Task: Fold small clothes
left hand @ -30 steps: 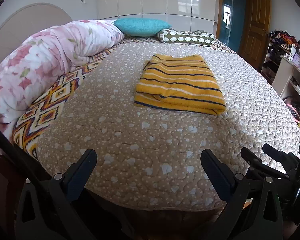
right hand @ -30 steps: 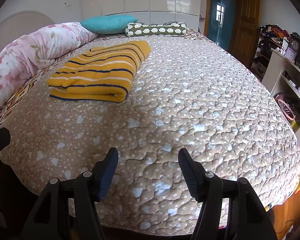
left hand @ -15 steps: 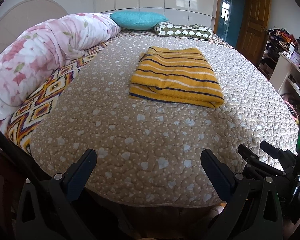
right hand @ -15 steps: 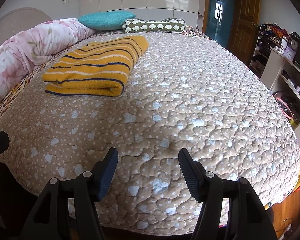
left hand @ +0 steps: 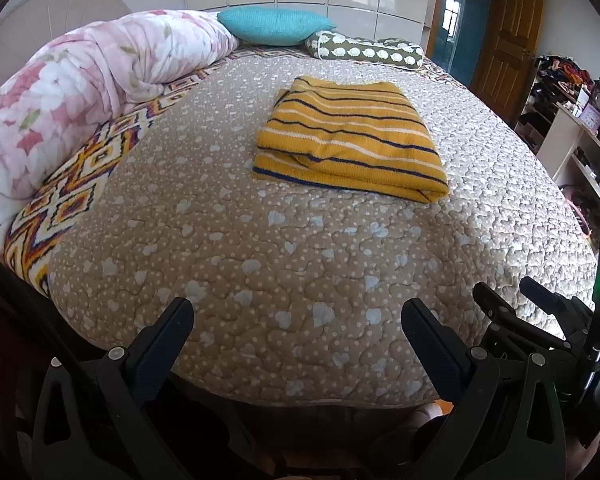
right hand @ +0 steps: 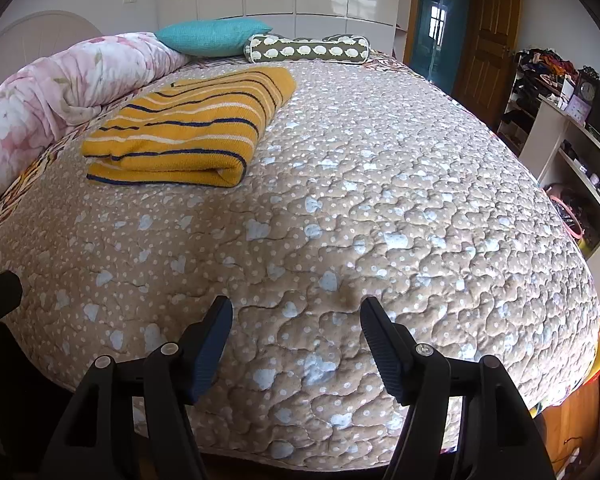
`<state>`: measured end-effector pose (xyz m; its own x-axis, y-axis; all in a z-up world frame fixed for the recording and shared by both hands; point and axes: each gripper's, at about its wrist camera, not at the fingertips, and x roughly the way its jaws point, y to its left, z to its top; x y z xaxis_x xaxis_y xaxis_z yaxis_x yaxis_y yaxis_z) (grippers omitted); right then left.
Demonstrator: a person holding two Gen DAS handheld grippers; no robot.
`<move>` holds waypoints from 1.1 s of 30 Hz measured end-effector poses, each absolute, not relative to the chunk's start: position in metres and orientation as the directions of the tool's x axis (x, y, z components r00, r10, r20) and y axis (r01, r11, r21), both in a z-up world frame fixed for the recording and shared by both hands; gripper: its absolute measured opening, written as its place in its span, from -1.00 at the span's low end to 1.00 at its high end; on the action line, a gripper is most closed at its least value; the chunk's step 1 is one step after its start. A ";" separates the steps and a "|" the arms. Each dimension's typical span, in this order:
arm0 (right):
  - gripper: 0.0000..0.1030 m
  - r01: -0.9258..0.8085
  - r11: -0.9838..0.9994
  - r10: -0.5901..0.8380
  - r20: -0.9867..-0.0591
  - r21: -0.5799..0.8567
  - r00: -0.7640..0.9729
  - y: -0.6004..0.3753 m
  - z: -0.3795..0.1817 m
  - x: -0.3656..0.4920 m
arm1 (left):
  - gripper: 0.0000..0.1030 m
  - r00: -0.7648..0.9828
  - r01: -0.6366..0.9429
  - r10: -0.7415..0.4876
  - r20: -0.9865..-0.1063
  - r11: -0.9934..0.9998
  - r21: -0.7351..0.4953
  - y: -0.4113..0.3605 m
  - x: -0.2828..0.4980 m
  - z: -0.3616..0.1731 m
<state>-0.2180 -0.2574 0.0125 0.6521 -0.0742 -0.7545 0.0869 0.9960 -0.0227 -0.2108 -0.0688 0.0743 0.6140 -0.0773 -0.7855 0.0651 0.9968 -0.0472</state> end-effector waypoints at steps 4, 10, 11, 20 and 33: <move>0.38 0.084 0.996 -0.074 -0.759 -0.025 0.647 -0.261 0.011 -0.217 | 1.00 0.608 0.067 -0.081 -0.790 0.996 -0.051 -0.069 -0.210 0.072; 0.38 0.082 0.996 -0.073 -0.759 -0.026 0.647 -0.263 0.010 -0.216 | 1.00 0.598 0.067 -0.087 -0.797 0.996 -0.059 -0.068 -0.209 0.069; 0.39 0.081 0.996 -0.073 -0.760 -0.027 0.646 -0.263 0.010 -0.216 | 1.00 0.596 0.067 -0.088 -0.798 0.996 -0.060 -0.067 -0.209 0.069; 0.40 0.078 0.997 -0.072 -0.762 -0.028 0.643 -0.263 0.008 -0.216 | 1.00 0.582 0.059 -0.092 -0.808 0.996 -0.071 -0.066 -0.207 0.065; 0.42 0.076 0.997 -0.071 -0.763 -0.029 0.642 -0.265 0.008 -0.215 | 1.00 0.568 0.048 -0.092 -0.818 0.996 -0.078 -0.065 -0.204 0.061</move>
